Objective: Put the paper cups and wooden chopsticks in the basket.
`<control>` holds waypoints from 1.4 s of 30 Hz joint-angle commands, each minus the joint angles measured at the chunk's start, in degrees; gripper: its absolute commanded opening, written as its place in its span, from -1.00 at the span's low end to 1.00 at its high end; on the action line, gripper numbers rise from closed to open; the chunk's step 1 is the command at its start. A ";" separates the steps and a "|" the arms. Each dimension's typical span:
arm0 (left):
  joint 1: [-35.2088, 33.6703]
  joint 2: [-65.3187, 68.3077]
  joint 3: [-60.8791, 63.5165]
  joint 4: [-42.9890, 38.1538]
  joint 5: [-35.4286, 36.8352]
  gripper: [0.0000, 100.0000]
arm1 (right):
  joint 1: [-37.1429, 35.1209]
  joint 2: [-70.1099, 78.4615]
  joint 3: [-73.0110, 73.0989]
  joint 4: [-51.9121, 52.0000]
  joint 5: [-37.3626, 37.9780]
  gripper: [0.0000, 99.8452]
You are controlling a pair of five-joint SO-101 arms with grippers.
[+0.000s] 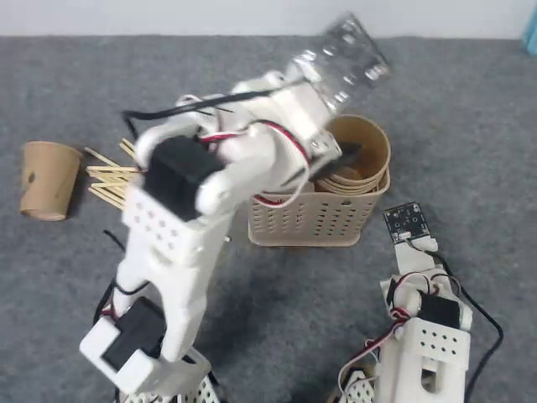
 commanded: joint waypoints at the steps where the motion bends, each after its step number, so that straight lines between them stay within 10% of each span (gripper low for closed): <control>1: -1.67 -6.86 -2.59 1.76 4.66 -0.52 | -0.31 -1.10 -0.53 -1.27 0.79 -0.68; 7: -8.70 -17.05 -2.24 1.76 5.10 -0.52 | -0.31 -1.10 -0.53 -1.27 0.79 -0.68; 17: -39.56 -21.10 4.00 1.32 4.75 -0.52 | -0.22 -1.10 -0.53 -1.19 0.79 -0.68; 25: -57.93 -21.10 22.73 -13.45 4.66 -0.52 | -0.04 -1.10 -0.53 -0.92 0.79 -0.68; 42: -64.09 -20.04 62.20 -52.75 -8.53 -0.52 | 0.04 -1.10 -0.44 -0.75 0.53 -0.68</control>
